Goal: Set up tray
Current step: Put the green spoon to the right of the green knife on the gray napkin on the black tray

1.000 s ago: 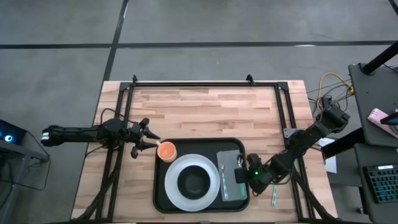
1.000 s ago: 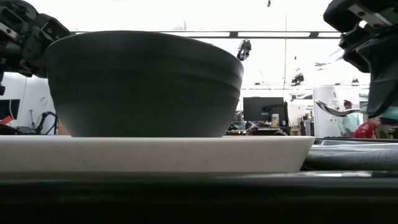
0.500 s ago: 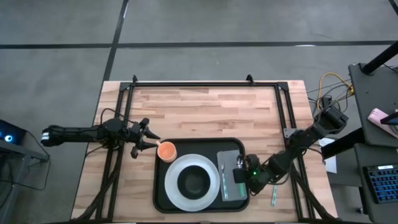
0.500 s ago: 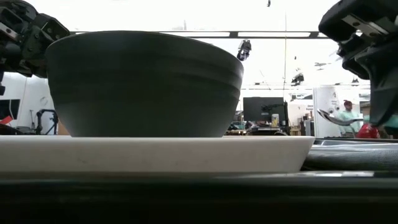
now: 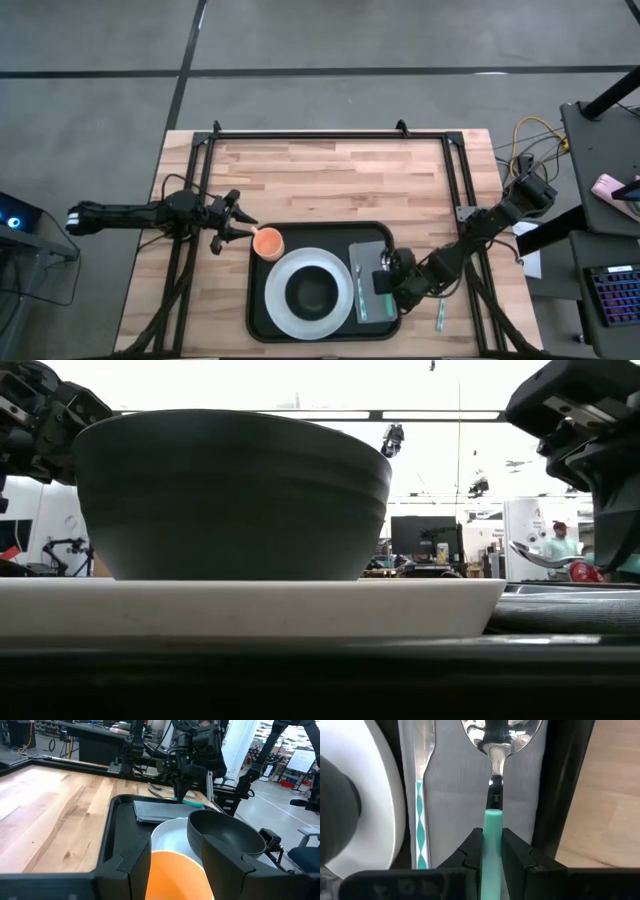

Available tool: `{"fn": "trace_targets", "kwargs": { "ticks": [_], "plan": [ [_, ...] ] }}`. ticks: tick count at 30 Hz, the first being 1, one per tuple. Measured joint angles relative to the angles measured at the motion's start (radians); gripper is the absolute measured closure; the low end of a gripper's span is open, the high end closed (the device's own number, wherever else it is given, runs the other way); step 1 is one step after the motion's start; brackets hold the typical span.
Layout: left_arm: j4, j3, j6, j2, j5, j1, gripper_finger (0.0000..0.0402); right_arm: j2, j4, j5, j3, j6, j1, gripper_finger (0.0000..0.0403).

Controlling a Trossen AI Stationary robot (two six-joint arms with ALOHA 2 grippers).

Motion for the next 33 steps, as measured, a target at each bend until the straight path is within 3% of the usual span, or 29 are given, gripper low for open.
{"fn": "trace_targets", "kwargs": {
  "ticks": [23,33],
  "plan": [
    [0.000,0.000,0.000,0.000,0.000,0.000,0.0251,0.053,0.030,-0.049,-0.001,0.000,-0.009,0.0367],
    [0.000,0.000,0.000,0.000,0.000,0.000,0.0251,0.053,0.027,-0.048,-0.001,-0.003,-0.011,0.0277]
  ]
}}
